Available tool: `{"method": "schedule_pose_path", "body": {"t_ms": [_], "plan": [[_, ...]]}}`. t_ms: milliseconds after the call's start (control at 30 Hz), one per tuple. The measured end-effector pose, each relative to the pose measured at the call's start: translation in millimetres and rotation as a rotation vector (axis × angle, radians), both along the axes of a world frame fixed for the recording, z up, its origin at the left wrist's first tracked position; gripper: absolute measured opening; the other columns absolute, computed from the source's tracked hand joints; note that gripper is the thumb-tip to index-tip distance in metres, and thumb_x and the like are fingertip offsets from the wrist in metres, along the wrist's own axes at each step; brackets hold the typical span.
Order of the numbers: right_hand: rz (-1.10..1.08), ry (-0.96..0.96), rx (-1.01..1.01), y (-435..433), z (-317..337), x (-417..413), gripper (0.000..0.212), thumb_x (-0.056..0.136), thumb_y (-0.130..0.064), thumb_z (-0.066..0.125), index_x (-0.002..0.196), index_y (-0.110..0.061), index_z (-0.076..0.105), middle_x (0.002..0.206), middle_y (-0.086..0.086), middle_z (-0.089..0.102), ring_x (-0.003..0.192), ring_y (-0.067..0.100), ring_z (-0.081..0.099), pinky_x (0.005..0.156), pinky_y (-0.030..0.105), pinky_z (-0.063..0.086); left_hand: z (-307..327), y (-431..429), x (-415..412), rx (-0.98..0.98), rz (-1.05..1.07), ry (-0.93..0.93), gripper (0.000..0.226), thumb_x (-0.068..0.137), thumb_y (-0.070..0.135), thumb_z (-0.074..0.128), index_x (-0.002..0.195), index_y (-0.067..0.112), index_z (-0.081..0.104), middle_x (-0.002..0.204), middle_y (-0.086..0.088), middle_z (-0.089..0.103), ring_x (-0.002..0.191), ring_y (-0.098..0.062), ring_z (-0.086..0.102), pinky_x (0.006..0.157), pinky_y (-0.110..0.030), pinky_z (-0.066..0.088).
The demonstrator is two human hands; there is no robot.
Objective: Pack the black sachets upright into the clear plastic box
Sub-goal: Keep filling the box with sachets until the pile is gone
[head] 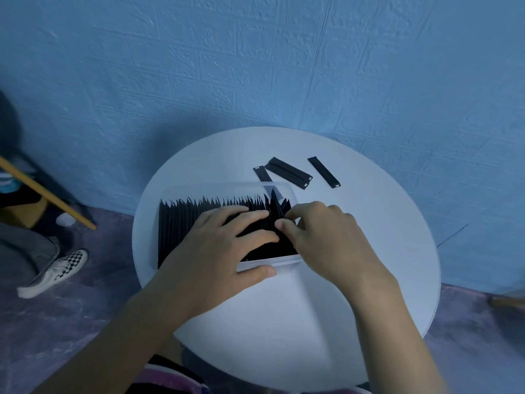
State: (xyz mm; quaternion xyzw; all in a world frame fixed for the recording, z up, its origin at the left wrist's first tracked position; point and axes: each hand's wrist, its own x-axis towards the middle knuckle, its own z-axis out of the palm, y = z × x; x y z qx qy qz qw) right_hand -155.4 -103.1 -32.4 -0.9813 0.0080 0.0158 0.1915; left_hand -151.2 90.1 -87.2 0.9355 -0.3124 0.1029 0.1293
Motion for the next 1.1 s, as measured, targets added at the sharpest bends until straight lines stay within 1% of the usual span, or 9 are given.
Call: {"method": "schedule_pose_path", "body": {"t_ms": [167, 333, 433, 600, 700, 767, 867, 1000, 1100], "plan": [[0.032, -0.014, 0.005, -3.4, -2.8, 9.1, 0.021, 0.094, -0.040, 0.053, 0.088, -0.026, 0.067, 0.078, -0.003, 0.069, 0.083, 0.027, 0.062, 0.077, 0.040, 0.053, -0.3, 1.3, 0.7, -0.024, -0.010, -0.006, 0.047, 0.088, 0.068, 0.047, 0.129, 0.047, 0.056, 0.147, 0.019, 0.047, 0.136, -0.015, 0.042, 0.111, -0.044, 0.036], [0.084, 0.080, 0.092, -9.9, 1.2, 10.2, 0.022, 0.095, -0.032, 0.054, 0.081, -0.023, 0.068, 0.073, -0.008, 0.071, 0.081, 0.019, 0.063, 0.074, 0.033, 0.053, 0.3, 1.1, 1.2, -0.031, -0.010, -0.003, 0.052, 0.088, 0.069, 0.046, 0.136, 0.048, 0.048, 0.147, 0.020, 0.047, 0.137, -0.015, 0.042, 0.111, -0.044, 0.036], [0.110, 0.107, 0.144, -14.0, 3.6, 9.7, 0.020, 0.096, -0.027, 0.055, 0.084, -0.023, 0.070, 0.074, -0.012, 0.072, 0.082, 0.014, 0.064, 0.070, 0.024, 0.046, 0.3, 1.5, 1.7, -0.020, -0.015, -0.001, 0.050, 0.090, 0.068, 0.045, 0.136, 0.050, 0.047, 0.147, 0.019, 0.048, 0.136, -0.017, 0.043, 0.110, -0.044, 0.037], [0.135, 0.104, 0.202, -16.5, -0.8, 11.8, 0.019, 0.097, -0.024, 0.054, 0.091, -0.027, 0.072, 0.076, -0.014, 0.072, 0.081, 0.010, 0.063, 0.064, 0.017, 0.042, 3.3, 0.2, 1.3, 0.002, -0.016, 0.018, 0.049, 0.090, 0.068, 0.045, 0.135, 0.048, 0.047, 0.150, 0.019, 0.041, 0.141, -0.015, 0.036, 0.112, -0.045, 0.036], [0.162, 0.108, 0.204, -19.7, -1.3, 13.9, 0.025, 0.097, -0.018, 0.051, 0.095, -0.031, 0.073, 0.076, -0.017, 0.072, 0.083, 0.008, 0.064, 0.065, 0.017, 0.045, 5.4, -0.9, 0.5, 0.073, -0.031, 0.016, 0.059, 0.091, 0.069, 0.041, 0.147, 0.049, 0.036, 0.158, 0.015, 0.033, 0.144, -0.016, 0.031, 0.115, -0.043, 0.031], [0.187, 0.125, 0.216, -23.5, -1.8, 17.3, 0.026, 0.097, -0.018, 0.050, 0.094, -0.031, 0.072, 0.076, -0.017, 0.072, 0.084, 0.010, 0.065, 0.074, 0.024, 0.051, 5.9, -1.2, 0.0, 0.090, -0.037, 0.004, 0.057, 0.093, 0.068, 0.039, 0.146, 0.050, 0.035, 0.158, 0.013, 0.035, 0.144, -0.018, 0.033, 0.115, -0.044, 0.032], [0.212, 0.145, 0.408, -27.9, -2.9, 27.9, 0.026, 0.099, -0.016, 0.051, 0.099, -0.028, 0.074, 0.076, -0.012, 0.074, 0.071, 0.008, 0.061, 0.066, 0.026, 0.049, 5.0, -0.5, 0.2, 0.091, -0.026, 0.005, 0.051, 0.094, 0.067, 0.039, 0.141, 0.048, 0.042, 0.156, 0.013, 0.038, 0.143, -0.018, 0.034, 0.114, -0.045, 0.034], [0.054, -0.029, 0.818, -32.8, -14.0, 61.6, 0.023, 0.099, -0.005, 0.052, 0.101, -0.011, 0.075, 0.071, 0.002, 0.071, 0.046, 0.012, 0.043, 0.045, 0.021, 0.036, 2.4, 0.9, 0.2, 0.093, -0.028, -0.007, 0.049, 0.094, 0.067, 0.039, 0.138, 0.046, 0.047, 0.156, 0.012, 0.039, 0.143, -0.019, 0.034, 0.114, -0.046, 0.034], [-0.062, -0.134, 0.836, -37.8, -30.8, 94.9, 0.017, 0.098, -0.009, 0.057, 0.098, -0.009, 0.075, 0.065, 0.001, 0.066, 0.044, 0.011, 0.043, 0.044, 0.021, 0.037, 2.1, 1.8, 0.9, 0.100, -0.029, -0.003, 0.048, 0.094, 0.067, 0.040, 0.137, 0.047, 0.048, 0.156, 0.012, 0.038, 0.144, -0.019, 0.033, 0.114, -0.046, 0.033]]}}
